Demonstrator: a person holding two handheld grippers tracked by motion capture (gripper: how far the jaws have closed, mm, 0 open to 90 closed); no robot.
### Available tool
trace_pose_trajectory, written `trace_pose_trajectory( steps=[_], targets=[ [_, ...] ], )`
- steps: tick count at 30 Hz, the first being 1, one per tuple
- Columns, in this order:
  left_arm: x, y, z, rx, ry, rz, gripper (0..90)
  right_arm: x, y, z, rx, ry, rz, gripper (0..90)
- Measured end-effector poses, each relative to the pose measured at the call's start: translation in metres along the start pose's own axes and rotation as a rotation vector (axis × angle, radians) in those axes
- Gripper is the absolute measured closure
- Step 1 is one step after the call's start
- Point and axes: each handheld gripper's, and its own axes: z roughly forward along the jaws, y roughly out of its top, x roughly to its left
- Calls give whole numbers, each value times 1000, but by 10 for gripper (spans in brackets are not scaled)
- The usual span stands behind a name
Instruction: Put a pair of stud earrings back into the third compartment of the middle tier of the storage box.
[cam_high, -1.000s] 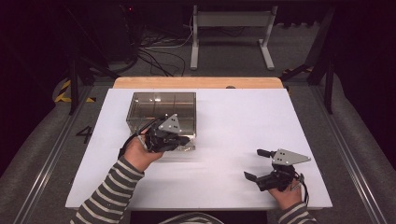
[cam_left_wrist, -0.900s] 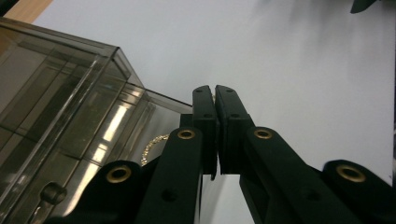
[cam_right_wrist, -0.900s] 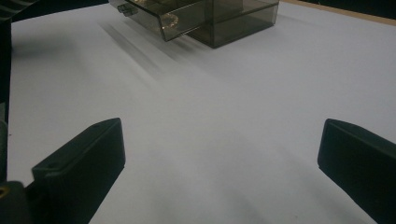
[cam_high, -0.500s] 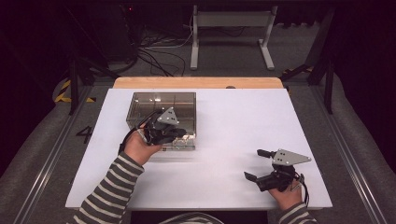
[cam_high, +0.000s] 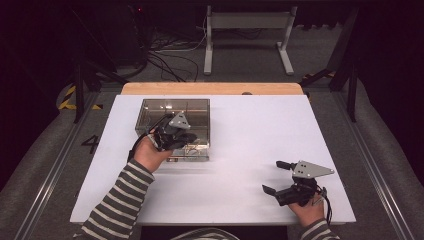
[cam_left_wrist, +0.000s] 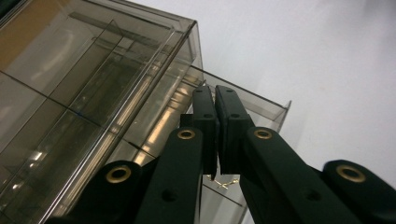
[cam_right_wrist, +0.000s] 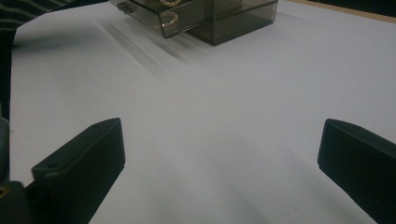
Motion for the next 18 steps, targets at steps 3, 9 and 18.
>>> trace_pose_trajectory(
  steps=[3, 9, 18],
  targets=[
    [2, 0, 3, 8, 7, -2, 879, 0, 0, 0, -3, 0, 3, 15],
    [-1, 1, 11, 41, 39, 21, 879, 0, 0, 0, -1, 1, -4, 15],
    [-3, 3, 14, 43, 42, 33, 878, 1, 0, 0, 0, 3, -2, 15]
  ],
)
